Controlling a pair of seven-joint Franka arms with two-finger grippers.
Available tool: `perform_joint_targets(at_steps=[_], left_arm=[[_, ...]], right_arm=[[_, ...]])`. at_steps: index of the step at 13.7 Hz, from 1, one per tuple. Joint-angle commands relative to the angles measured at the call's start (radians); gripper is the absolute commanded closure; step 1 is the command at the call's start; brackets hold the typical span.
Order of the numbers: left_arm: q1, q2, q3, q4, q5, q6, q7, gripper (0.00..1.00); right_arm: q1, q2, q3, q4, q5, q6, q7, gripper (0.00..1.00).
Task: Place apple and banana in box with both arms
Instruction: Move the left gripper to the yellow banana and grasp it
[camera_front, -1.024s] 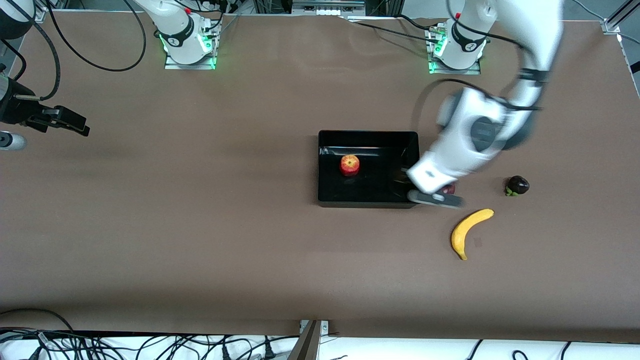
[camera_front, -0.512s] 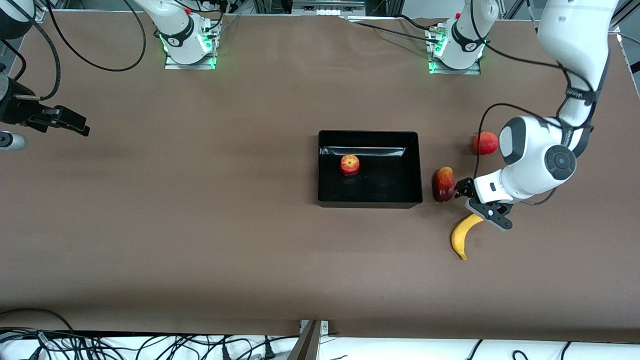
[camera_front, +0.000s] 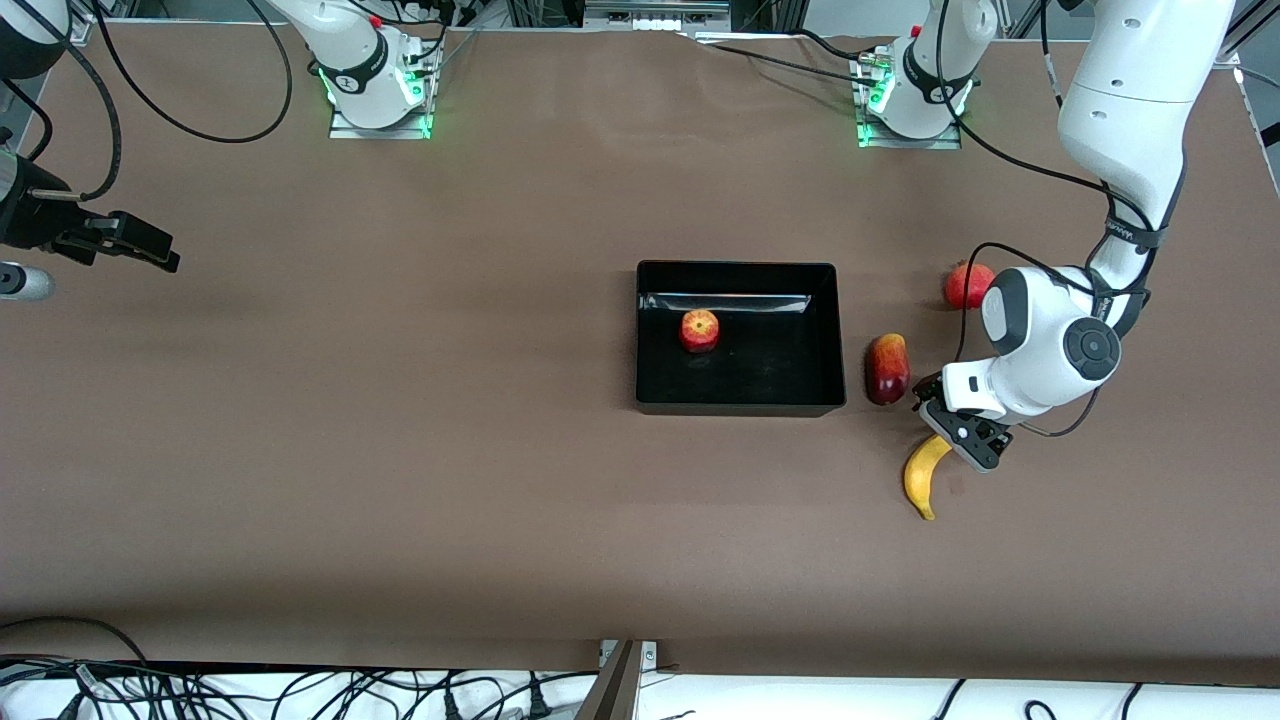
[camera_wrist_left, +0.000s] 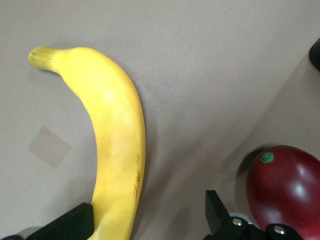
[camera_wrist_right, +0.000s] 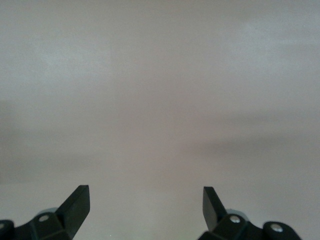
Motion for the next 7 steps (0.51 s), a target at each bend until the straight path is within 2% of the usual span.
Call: perform_joint_targets(at_steps=[1, 7], left_arm=[[-0.001, 0.006, 0.002, 0.017, 0.016, 0.004, 0.005, 0.00], [-0.007, -0.026, 0.001, 0.017, 0.016, 0.003, 0.004, 0.00]], right_arm=[[-0.011, 0.008, 0.010, 0.023, -0.001, -0.021, -0.014, 0.00], [-0.011, 0.008, 0.010, 0.023, 0.000, -0.024, -0.011, 0.00]])
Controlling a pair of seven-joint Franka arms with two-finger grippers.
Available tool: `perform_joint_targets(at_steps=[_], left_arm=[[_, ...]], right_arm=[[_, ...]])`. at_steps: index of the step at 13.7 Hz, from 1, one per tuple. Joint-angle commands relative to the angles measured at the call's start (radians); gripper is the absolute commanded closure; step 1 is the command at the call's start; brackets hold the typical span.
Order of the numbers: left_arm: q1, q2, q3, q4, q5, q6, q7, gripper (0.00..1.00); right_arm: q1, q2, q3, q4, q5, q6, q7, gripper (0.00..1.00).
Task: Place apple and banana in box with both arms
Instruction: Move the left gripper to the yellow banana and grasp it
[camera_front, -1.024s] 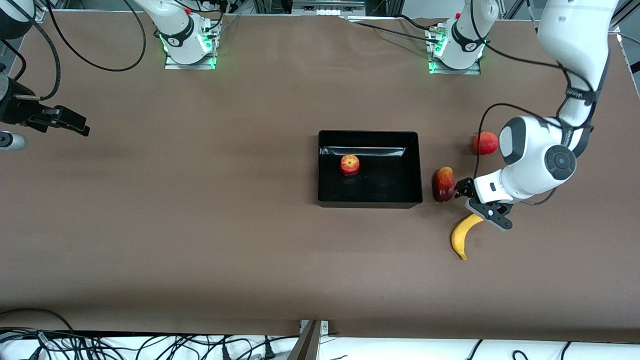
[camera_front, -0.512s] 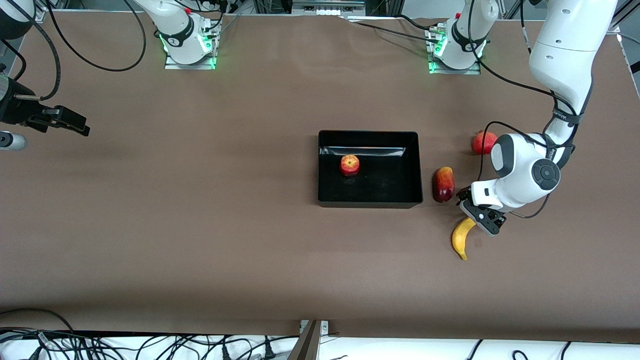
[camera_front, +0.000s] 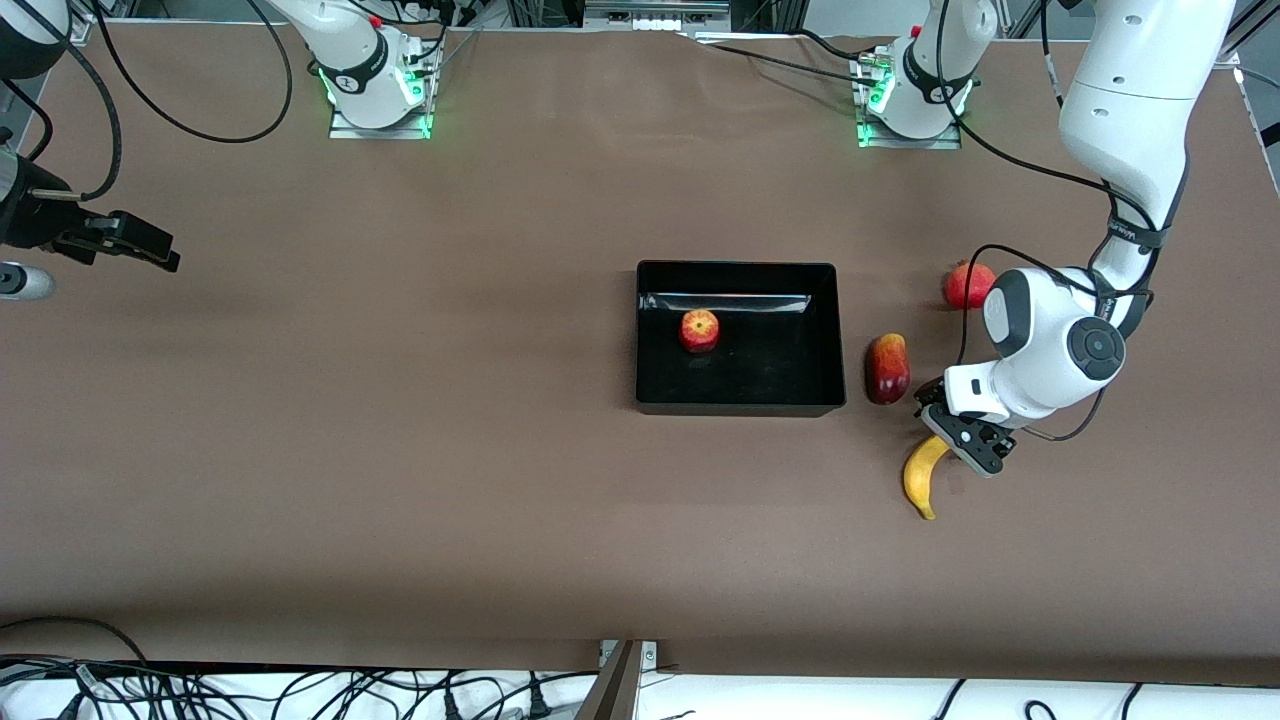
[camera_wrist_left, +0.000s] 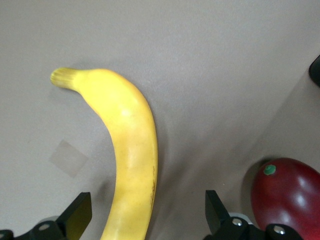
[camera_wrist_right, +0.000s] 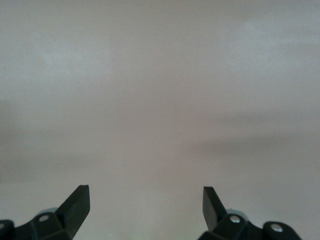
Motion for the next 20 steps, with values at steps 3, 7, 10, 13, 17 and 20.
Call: perform_joint_targets(at_steps=[3, 7, 10, 13, 17, 20], left_arm=[[-0.006, 0.011, 0.001, -0.006, 0.005, -0.002, 0.001, 0.00], [-0.007, 0.016, 0.003, -0.005, 0.013, 0.000, 0.002, 0.50], [-0.007, 0.008, 0.001, -0.005, 0.010, -0.002, -0.001, 1.00], [-0.007, -0.079, 0.001, -0.003, 0.008, -0.024, -0.028, 1.00], [-0.108, -0.246, -0.011, -0.008, 0.005, -0.208, -0.147, 1.00], [-0.248, -0.313, -0.011, -0.032, 0.004, -0.313, -0.354, 1.00]], right_arm=[[-0.011, 0.008, 0.010, 0.023, 0.005, -0.022, -0.011, 0.00], [-0.011, 0.008, 0.008, 0.021, 0.005, -0.023, -0.011, 0.00], [-0.011, 0.008, 0.008, 0.021, 0.005, -0.023, -0.011, 0.00], [-0.011, 0.008, 0.008, 0.021, 0.005, -0.023, -0.011, 0.00], [-0.011, 0.008, 0.008, 0.021, 0.006, -0.026, -0.011, 0.00], [-0.011, 0.008, 0.008, 0.021, 0.006, -0.026, -0.011, 0.00]])
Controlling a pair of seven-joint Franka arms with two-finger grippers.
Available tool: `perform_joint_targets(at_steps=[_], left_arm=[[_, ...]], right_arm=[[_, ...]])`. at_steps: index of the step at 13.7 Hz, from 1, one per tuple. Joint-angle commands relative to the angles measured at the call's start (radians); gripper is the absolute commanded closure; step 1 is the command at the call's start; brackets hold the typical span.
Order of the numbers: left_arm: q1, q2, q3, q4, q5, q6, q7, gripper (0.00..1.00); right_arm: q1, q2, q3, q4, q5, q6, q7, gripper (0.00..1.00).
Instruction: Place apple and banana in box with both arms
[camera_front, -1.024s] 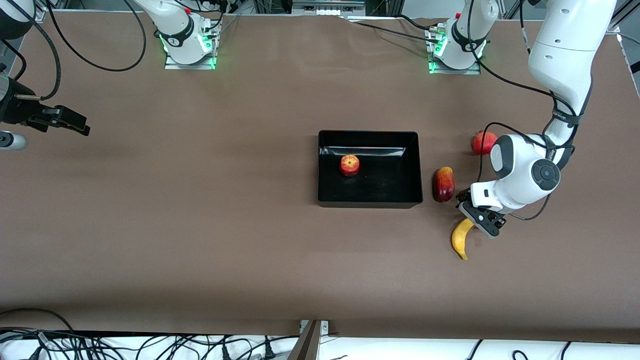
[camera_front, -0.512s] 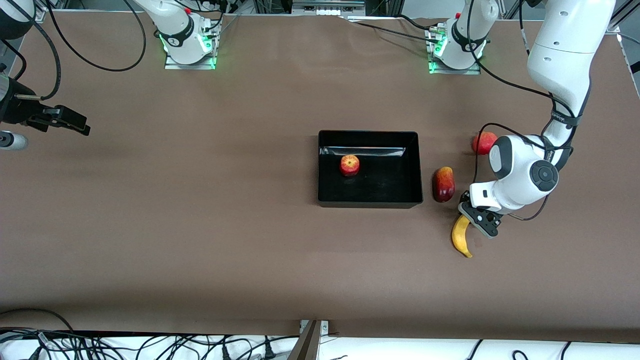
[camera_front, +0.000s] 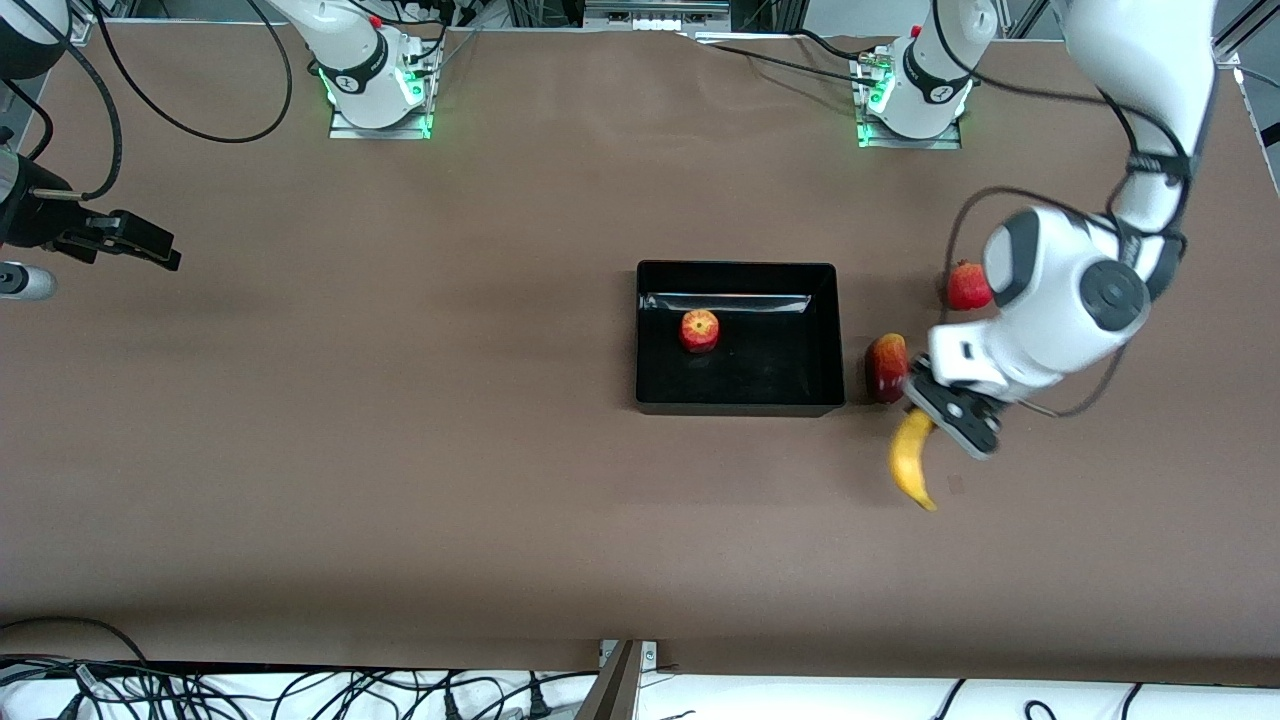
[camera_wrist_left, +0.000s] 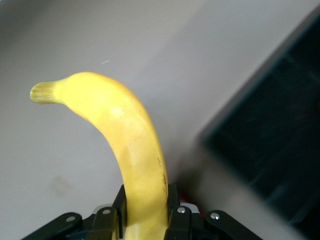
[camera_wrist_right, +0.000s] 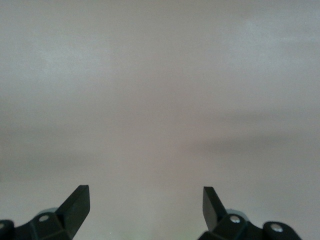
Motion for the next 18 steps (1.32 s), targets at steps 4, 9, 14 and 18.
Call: perform_joint_targets(at_steps=[4, 9, 14, 18], left_arm=[[-0.228, -0.062, 0.011, -0.124, 0.006, -0.066, -0.299, 1.00], [-0.282, -0.041, 0.010, -0.174, 0.006, -0.045, -0.304, 1.00], [-0.305, 0.028, 0.011, -0.205, 0.006, 0.087, -0.304, 1.00], [-0.322, 0.059, 0.011, -0.202, 0.006, 0.132, -0.307, 0.48]], right_arm=[[-0.011, 0.008, 0.008, 0.021, 0.006, -0.020, -0.011, 0.00], [-0.011, 0.008, 0.007, 0.021, 0.006, -0.022, -0.011, 0.00], [-0.012, 0.010, 0.007, 0.021, 0.006, -0.020, -0.011, 0.00], [-0.011, 0.010, 0.007, 0.021, 0.006, -0.020, -0.011, 0.00]])
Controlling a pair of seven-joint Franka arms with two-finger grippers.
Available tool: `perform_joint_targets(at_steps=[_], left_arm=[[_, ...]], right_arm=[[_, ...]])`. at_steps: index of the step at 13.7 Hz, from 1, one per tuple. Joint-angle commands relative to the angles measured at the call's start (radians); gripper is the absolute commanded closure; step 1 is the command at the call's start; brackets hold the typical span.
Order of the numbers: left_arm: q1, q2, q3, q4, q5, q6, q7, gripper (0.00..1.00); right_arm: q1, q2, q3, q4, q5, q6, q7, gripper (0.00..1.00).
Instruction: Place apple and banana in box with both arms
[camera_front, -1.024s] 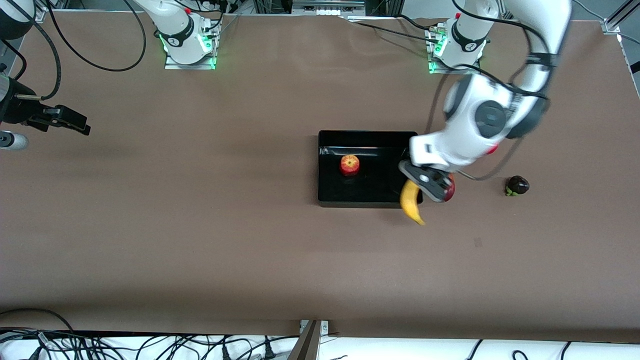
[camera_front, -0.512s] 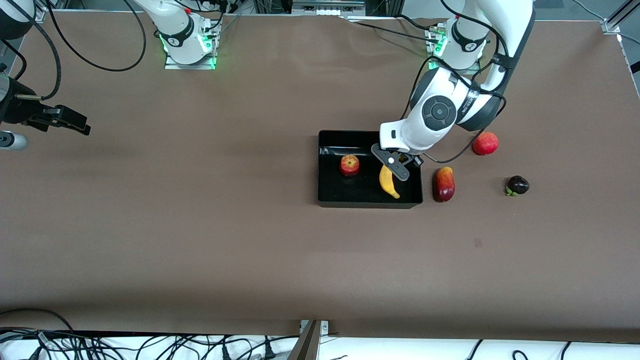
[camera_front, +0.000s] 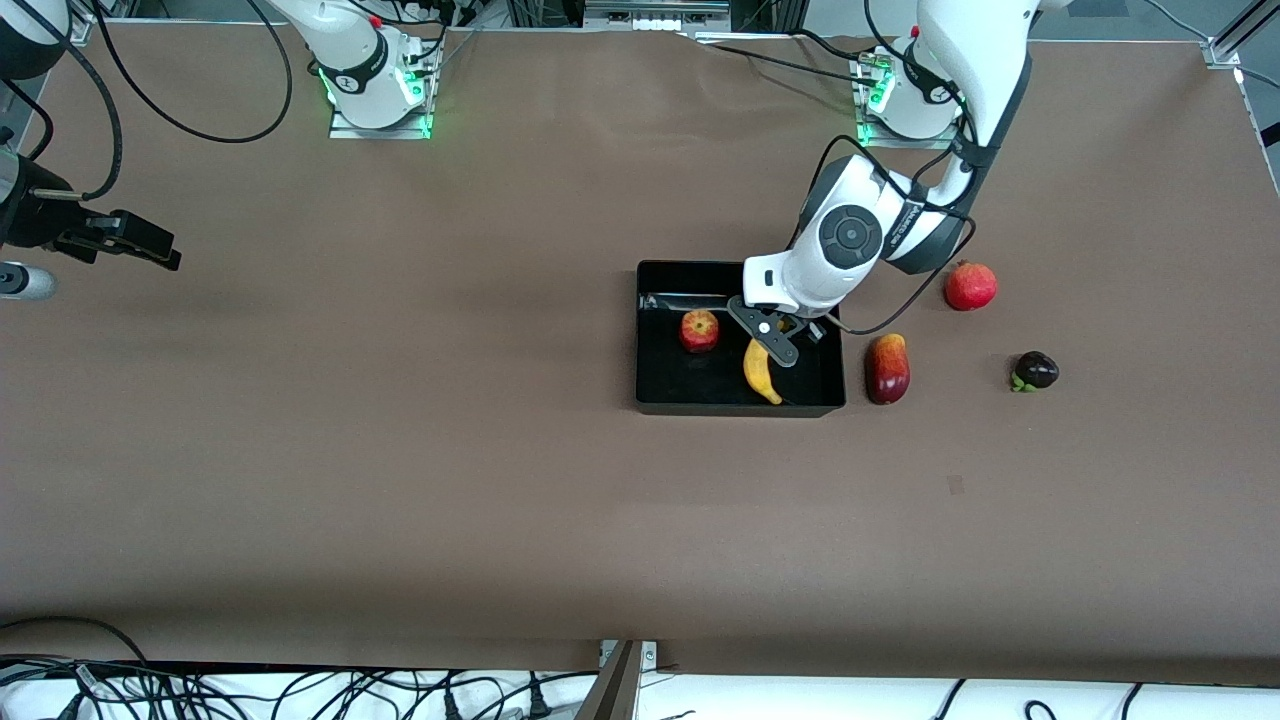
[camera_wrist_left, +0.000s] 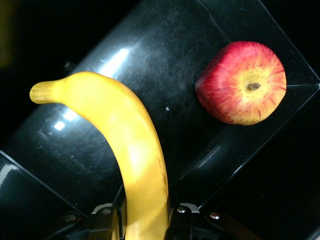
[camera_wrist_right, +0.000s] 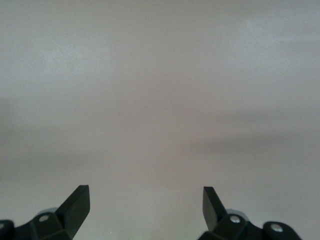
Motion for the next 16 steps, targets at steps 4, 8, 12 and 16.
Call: perform_joint_targets(at_steps=[4, 8, 12, 16], left_arm=[[0.014, -0.051, 0.040, 0.010, 0.007, -0.001, 0.001, 0.00], [0.139, -0.198, 0.047, 0.046, 0.019, -0.135, -0.002, 0.00], [0.289, -0.347, 0.048, 0.151, 0.021, -0.411, -0.010, 0.00], [0.378, -0.446, 0.083, 0.234, 0.058, -0.654, -0.106, 0.00]], right_arm=[[-0.012, 0.008, 0.005, 0.021, 0.006, -0.019, -0.011, 0.00], [-0.011, 0.008, 0.007, 0.021, 0.006, -0.019, -0.011, 0.00], [-0.012, 0.008, 0.005, 0.021, 0.006, -0.019, -0.011, 0.00], [-0.011, 0.008, 0.005, 0.021, 0.006, -0.019, -0.011, 0.00]])
